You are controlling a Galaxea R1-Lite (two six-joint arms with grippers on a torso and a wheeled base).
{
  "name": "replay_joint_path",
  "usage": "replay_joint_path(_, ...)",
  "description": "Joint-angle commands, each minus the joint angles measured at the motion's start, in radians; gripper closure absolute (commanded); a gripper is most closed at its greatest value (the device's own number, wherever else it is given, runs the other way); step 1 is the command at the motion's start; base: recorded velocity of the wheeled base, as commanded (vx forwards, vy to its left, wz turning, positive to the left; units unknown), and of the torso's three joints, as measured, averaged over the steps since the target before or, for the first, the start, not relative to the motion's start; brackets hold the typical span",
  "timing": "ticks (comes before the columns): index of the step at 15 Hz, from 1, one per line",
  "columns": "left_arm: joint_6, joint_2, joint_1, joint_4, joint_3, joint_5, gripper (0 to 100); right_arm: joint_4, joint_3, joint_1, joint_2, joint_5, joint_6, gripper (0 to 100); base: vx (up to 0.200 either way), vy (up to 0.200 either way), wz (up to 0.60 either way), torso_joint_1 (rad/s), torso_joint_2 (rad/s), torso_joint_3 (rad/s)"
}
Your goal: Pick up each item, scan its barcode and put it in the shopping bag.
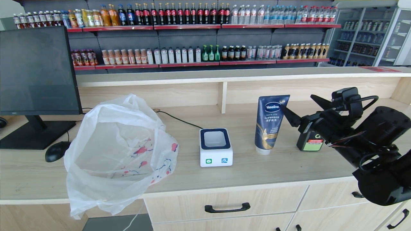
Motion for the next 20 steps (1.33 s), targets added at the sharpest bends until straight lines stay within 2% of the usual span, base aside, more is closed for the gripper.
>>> replay_joint_path(1,0.0,0.0,0.001,0.0,0.0,0.002,0,-0.001,0.002,0.0,0.002,0.0,0.0,0,0.0,0.0,0.0,0.0,0.0,0.0)
replay_joint_path(20,0.0,0.0,0.001,0.0,0.0,0.0,0,-0.001,0.002,-0.039,0.063,-0.004,0.001,0,0.0,0.0,0.0,0.0,0.0,0.0)
